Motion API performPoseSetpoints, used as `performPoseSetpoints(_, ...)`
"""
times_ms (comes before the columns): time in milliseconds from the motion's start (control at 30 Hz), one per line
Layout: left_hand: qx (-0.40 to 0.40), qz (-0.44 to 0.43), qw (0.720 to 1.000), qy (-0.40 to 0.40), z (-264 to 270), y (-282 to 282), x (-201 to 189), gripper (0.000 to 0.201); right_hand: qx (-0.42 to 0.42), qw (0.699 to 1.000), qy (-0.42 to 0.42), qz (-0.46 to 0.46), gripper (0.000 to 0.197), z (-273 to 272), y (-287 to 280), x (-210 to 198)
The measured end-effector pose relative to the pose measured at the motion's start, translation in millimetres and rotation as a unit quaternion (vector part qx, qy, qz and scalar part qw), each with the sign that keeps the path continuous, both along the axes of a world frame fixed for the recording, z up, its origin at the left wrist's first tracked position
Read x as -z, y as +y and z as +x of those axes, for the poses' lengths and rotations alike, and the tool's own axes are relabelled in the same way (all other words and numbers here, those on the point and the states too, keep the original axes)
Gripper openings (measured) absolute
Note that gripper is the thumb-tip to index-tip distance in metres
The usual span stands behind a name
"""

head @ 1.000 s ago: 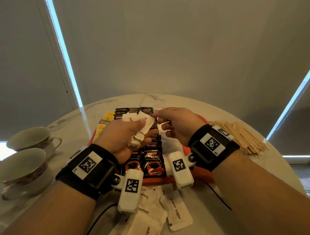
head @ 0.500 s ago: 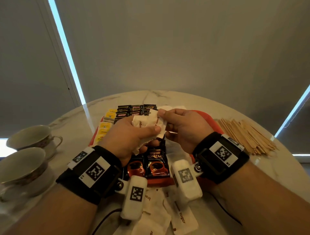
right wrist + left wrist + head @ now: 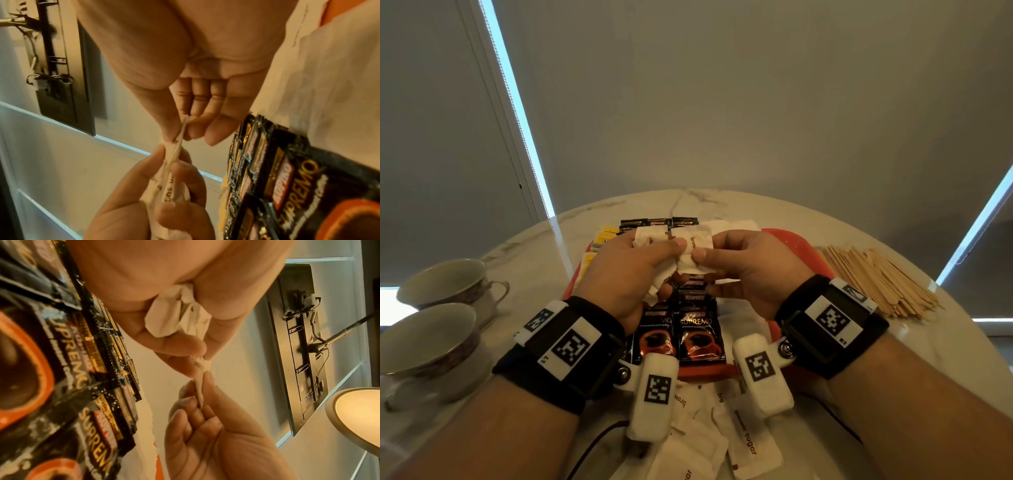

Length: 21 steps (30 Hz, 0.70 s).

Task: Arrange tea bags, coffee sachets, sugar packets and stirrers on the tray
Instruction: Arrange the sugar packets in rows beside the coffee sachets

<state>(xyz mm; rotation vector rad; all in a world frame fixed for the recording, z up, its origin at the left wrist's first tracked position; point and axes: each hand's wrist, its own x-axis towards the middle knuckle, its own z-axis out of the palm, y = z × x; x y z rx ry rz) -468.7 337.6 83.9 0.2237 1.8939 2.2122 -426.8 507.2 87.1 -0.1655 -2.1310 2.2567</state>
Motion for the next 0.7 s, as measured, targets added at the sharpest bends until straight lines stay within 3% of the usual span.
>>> performPoseSetpoints(167, -0.017, 0.017, 0.999, -0.021, -1, 0, -4, 0.01, 0.097, 0.994, 0.033, -0.037, 0.003, -4, -1, 0)
performPoseSetpoints(267, -0.027, 0.018, 0.999, -0.008, -2, 0, -2, 0.01, 0.062, 0.996, 0.028, -0.055, 0.015, -3, -2, -1)
performPoseSetpoints(367, -0.029, 0.019, 0.999, -0.006, -3, 2, -1, 0.011, 0.028, 0.999, 0.029, -0.016, 0.021, -2, -6, -1)
performPoseSetpoints(533, -0.012, 0.007, 1.0, -0.023, -3, 2, -2, 0.011, 0.087, 0.994, 0.05, -0.039, 0.011, -2, 1, -11)
performPoseSetpoints(700, 0.021, -0.033, 0.999, -0.019, -2, 3, 1, 0.016, 0.13, 0.991, 0.017, -0.002, 0.007, -2, 18, -15)
